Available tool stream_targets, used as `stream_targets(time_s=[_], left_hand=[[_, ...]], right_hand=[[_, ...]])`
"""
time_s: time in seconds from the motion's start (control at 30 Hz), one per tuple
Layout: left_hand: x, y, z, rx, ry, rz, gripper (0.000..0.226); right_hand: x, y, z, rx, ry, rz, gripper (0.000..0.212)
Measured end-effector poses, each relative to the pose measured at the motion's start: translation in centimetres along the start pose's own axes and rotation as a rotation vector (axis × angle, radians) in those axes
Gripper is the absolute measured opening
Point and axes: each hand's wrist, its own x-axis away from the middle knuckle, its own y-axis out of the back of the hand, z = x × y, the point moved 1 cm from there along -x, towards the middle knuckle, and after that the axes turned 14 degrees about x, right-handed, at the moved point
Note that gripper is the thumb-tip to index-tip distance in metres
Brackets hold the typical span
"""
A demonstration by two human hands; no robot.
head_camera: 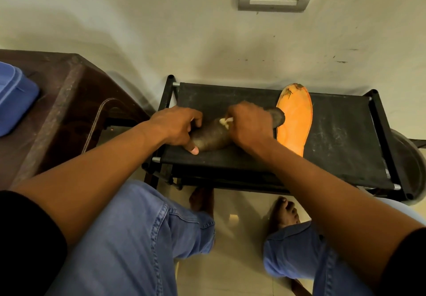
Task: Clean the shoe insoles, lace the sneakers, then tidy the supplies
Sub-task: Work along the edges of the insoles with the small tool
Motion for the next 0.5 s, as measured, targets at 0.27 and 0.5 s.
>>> stream_targets(time_s=[0.27, 0.5], left_hand=[[0.0, 0.0, -0.4, -0.022, 0.010, 0.000, 0.072], [-0.1, 0.0, -0.5, -0.038, -0.007, 0.006, 0.070]], right_hand=[[0.9, -0.2, 2.1, -0.169, 0.096, 0.065, 0.016], [0.9, -0.5, 2.7, -0.047, 0.135, -0.020, 0.015]])
